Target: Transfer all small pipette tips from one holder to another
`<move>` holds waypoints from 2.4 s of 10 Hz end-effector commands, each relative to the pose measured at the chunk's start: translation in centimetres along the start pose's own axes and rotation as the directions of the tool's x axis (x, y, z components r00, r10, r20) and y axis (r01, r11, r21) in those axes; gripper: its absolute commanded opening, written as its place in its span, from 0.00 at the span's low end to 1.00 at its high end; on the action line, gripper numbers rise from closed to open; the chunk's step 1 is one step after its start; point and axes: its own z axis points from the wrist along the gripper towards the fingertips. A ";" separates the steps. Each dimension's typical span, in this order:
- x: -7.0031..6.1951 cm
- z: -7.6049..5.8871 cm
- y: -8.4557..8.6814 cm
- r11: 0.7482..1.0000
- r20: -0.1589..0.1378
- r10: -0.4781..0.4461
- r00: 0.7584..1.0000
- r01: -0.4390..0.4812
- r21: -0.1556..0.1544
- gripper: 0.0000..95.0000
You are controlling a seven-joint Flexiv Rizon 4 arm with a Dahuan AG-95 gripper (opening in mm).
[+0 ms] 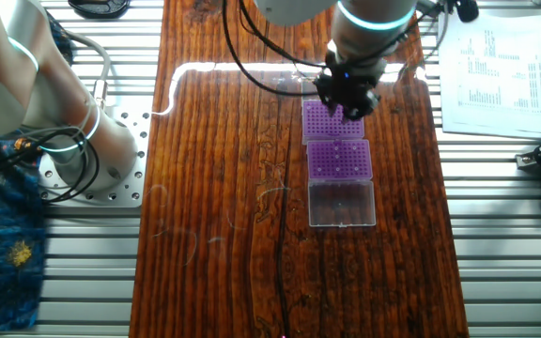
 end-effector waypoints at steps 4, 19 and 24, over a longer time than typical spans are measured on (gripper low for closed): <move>0.2 0.1 -0.1 0.997 -0.056 0.075 0.996 -0.077 -0.023 0.20; 4.8 0.9 -3.4 0.993 -0.032 -0.117 0.993 0.117 -0.023 0.20; 5.0 1.0 -3.4 0.988 -0.039 -0.154 0.987 0.153 -0.022 0.20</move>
